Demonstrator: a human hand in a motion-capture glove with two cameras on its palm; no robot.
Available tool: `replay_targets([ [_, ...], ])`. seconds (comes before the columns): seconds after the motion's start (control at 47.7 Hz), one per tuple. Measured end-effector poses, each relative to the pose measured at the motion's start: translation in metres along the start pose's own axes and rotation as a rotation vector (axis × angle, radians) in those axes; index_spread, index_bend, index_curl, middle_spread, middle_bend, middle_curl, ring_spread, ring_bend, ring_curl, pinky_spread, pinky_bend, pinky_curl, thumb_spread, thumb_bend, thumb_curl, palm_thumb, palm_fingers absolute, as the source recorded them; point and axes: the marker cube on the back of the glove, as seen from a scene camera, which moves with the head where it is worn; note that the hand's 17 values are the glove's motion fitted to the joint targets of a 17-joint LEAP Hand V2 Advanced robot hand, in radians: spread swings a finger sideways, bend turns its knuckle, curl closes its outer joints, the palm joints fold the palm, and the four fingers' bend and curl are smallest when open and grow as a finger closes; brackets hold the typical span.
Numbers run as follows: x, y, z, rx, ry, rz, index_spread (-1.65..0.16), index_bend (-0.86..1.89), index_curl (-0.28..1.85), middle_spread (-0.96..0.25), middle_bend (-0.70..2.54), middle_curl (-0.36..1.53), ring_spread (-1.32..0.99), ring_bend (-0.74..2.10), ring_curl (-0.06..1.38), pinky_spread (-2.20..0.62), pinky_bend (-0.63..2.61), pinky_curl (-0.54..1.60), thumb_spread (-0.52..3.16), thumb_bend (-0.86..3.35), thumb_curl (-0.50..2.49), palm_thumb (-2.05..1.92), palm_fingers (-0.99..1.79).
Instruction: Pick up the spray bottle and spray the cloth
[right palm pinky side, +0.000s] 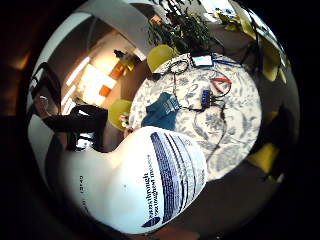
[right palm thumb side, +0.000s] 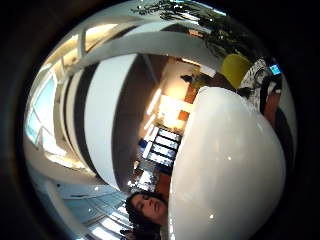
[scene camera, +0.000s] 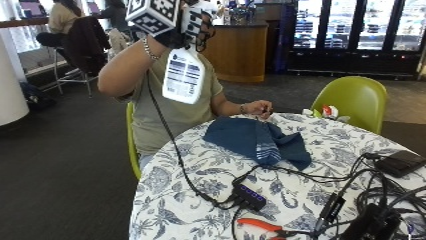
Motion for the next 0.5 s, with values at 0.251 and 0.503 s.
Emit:
replay_targets([
  [0.251, -0.003, -0.032, 0.063, -0.353, 0.347, 0.191, -0.23, 0.51, 0.53, -0.17, 0.65, 0.55, -0.20, 0.69, 0.50, -0.27, 0.44, 0.44, 0.29, -0.02, 0.70, 1.00, 1.37],
  [0.503, 0.058, -0.018, 0.152, -0.687, 0.632, 0.380, -0.23, 0.51, 0.56, -0.17, 0.67, 0.57, -0.21, 0.70, 0.51, -0.27, 0.46, 0.46, 0.24, -0.02, 0.74, 1.00, 1.36],
])
